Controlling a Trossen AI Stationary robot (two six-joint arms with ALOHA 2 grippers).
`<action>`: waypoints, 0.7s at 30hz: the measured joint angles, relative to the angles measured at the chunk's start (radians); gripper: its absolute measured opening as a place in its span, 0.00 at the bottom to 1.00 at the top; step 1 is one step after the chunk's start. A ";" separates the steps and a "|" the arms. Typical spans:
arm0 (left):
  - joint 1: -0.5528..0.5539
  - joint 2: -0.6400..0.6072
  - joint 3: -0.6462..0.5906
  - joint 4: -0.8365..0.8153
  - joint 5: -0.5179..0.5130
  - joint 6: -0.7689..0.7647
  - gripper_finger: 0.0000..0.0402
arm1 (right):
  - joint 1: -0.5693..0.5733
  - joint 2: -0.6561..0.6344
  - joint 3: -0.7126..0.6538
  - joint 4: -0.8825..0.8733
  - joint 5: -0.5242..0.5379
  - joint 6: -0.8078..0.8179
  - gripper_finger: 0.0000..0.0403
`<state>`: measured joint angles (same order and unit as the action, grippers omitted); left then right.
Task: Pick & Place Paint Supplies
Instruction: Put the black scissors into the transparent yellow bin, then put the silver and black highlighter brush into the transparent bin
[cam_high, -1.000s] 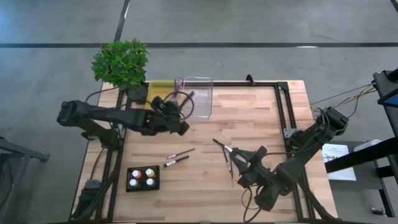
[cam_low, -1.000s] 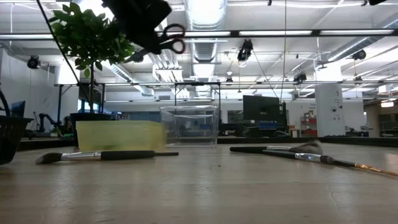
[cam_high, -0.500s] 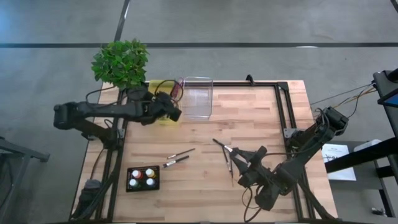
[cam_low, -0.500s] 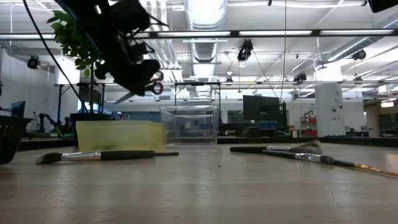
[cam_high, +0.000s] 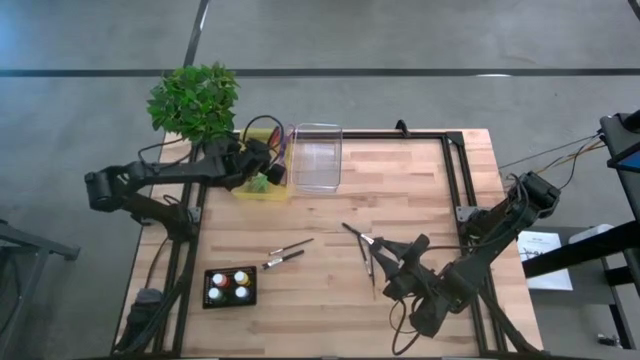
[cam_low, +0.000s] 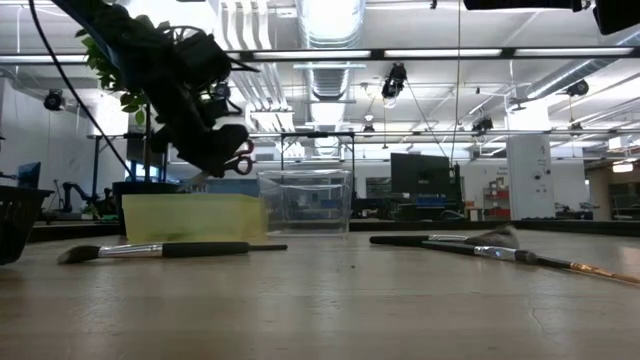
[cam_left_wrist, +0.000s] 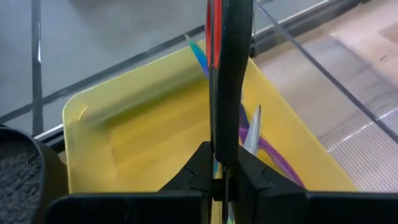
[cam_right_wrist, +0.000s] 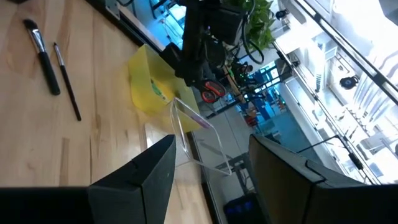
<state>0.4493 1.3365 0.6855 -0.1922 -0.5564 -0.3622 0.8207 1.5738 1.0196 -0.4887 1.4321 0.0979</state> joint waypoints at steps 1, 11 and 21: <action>0.001 0.000 -0.006 0.008 0.000 0.000 0.06 | 0.000 0.000 0.000 0.000 0.000 0.000 0.50; 0.011 0.000 -0.021 0.037 0.000 0.000 0.16 | 0.000 0.000 0.000 0.001 0.001 -0.012 0.50; 0.011 0.000 -0.019 0.046 -0.001 0.030 0.28 | 0.000 -0.001 0.001 0.001 0.001 -0.008 0.50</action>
<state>0.4599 1.3365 0.6665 -0.1467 -0.5573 -0.3320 0.8207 1.5730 1.0203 -0.4881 1.4330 0.0899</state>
